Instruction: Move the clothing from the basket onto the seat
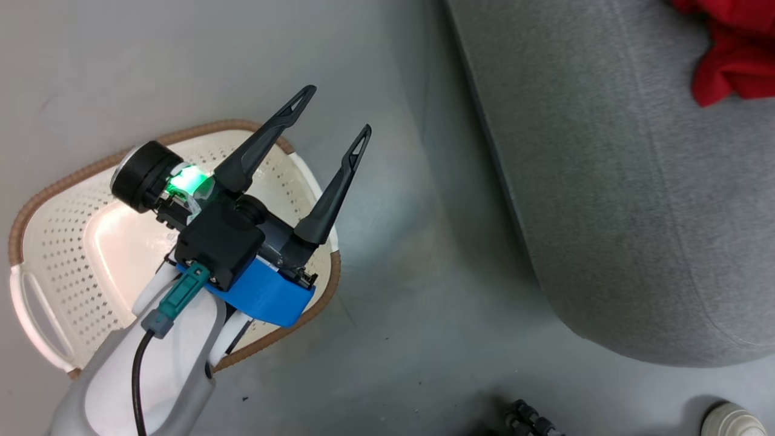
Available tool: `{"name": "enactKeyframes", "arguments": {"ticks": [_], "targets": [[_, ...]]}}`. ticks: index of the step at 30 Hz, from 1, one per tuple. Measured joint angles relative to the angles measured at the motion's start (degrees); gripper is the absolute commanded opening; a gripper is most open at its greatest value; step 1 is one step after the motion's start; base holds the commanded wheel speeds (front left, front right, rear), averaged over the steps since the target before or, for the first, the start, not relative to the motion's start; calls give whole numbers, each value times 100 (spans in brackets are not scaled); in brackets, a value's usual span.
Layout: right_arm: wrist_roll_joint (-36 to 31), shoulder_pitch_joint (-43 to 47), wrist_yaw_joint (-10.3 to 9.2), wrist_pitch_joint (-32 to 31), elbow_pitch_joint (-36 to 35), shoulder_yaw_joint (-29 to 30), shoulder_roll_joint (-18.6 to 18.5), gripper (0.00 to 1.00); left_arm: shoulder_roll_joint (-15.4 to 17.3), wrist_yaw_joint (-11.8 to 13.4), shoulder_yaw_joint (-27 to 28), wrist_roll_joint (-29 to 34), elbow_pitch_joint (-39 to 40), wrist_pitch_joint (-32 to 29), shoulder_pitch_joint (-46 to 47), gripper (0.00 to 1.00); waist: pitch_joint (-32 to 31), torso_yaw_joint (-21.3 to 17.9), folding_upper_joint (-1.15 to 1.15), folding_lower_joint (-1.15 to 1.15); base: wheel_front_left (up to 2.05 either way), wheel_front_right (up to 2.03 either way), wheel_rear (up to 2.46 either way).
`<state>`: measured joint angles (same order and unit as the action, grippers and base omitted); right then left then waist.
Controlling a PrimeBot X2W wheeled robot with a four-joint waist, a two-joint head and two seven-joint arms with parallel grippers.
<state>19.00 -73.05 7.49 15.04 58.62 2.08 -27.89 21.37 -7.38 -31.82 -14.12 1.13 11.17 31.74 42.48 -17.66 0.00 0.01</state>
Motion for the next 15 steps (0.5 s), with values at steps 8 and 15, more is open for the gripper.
{"name": "enactKeyframes", "arguments": {"ticks": [8, 15], "targets": [[-535, 544, 0, 1, -188, 568, 381, 0, -9, 22, -23, -41, -113, 81, 15, 100, 138, 224, 0, -1, 0, 0, 0], [-879, 797, 0, 1, -247, 838, 575, 100, -105, 51, -42, -64, -318, 193, 14, 100, -70, 242, 0, -1, 0, 0, 0]]}}
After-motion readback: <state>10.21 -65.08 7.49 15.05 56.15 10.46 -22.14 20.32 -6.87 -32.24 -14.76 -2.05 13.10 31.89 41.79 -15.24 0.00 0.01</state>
